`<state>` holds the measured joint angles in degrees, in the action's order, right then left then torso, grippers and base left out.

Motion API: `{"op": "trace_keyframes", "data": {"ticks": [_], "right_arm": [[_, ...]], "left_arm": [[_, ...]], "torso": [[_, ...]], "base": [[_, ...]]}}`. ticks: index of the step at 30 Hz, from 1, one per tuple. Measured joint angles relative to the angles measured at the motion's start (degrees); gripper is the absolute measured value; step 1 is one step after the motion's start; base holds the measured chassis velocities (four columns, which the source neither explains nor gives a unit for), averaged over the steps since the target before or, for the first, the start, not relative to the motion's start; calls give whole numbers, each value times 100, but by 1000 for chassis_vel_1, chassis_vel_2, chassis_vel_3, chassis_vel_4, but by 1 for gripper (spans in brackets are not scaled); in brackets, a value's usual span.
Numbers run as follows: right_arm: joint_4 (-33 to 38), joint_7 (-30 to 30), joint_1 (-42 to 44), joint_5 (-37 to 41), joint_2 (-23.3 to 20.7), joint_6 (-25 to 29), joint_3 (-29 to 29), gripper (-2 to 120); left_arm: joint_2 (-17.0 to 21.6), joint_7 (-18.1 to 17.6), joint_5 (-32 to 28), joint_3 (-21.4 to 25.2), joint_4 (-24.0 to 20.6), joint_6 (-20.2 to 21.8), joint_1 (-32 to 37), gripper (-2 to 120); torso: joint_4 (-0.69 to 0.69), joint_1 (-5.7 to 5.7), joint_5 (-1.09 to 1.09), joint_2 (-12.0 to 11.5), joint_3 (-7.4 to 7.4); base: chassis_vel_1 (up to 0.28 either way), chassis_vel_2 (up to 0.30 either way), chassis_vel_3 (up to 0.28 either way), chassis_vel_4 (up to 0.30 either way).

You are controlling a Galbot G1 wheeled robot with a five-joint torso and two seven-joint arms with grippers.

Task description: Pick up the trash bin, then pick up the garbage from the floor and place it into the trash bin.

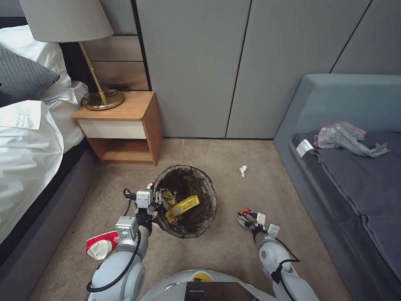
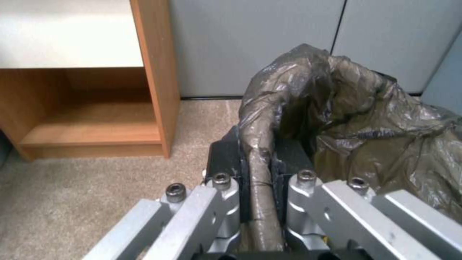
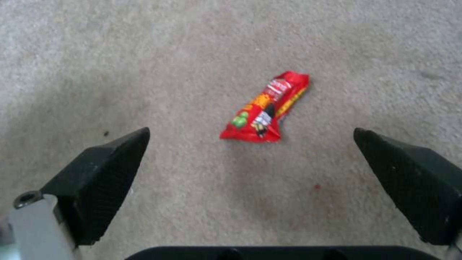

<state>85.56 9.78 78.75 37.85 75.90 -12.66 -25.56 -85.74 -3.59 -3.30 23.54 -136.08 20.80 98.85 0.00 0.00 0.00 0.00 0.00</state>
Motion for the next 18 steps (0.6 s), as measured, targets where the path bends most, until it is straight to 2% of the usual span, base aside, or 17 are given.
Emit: {"op": "trace_keyframes", "data": {"ticks": [18], "right_arm": [[-439,-142,-197,-247,37,169,30,100]], "left_arm": [[0,0,0,0,0,0,0,7]], "torso": [[0,0,-1,0,0]], "base": [[0,0,0,0]]}}
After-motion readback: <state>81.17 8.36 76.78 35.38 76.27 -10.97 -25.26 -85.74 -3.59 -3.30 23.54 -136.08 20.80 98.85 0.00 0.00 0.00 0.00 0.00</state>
